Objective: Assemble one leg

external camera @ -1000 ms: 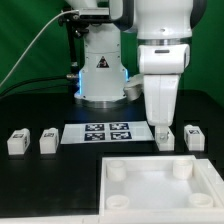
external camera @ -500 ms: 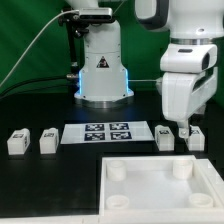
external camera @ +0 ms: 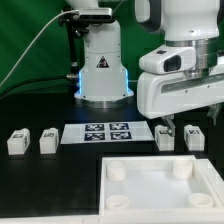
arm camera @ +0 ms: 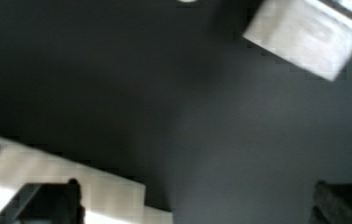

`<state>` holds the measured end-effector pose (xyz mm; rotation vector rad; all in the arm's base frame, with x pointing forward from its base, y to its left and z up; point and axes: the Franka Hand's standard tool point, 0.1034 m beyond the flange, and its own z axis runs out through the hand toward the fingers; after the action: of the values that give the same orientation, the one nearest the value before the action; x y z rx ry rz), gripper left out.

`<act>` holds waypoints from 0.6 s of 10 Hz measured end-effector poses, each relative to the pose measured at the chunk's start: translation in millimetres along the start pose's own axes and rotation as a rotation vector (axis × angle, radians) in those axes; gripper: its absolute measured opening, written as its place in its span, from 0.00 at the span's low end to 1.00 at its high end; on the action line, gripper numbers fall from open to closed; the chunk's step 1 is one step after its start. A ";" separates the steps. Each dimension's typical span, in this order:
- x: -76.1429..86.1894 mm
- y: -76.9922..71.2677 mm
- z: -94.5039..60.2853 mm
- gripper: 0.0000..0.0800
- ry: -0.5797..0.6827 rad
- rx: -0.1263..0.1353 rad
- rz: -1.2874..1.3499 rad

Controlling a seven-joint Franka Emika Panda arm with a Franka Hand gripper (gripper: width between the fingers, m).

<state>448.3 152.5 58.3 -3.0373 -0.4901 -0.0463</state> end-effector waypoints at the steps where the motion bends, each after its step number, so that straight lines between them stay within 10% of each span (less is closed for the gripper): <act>1: -1.3 -3.5 0.9 0.81 -0.001 0.006 0.105; 6: -30.8 -41.5 11.8 0.81 -0.290 0.036 0.244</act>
Offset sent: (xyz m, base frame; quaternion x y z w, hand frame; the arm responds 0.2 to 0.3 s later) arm -0.0222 0.0378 -0.0039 0.0235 -0.0227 0.1027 0.9942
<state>406.2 183.0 47.8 -3.0541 -0.1283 0.4149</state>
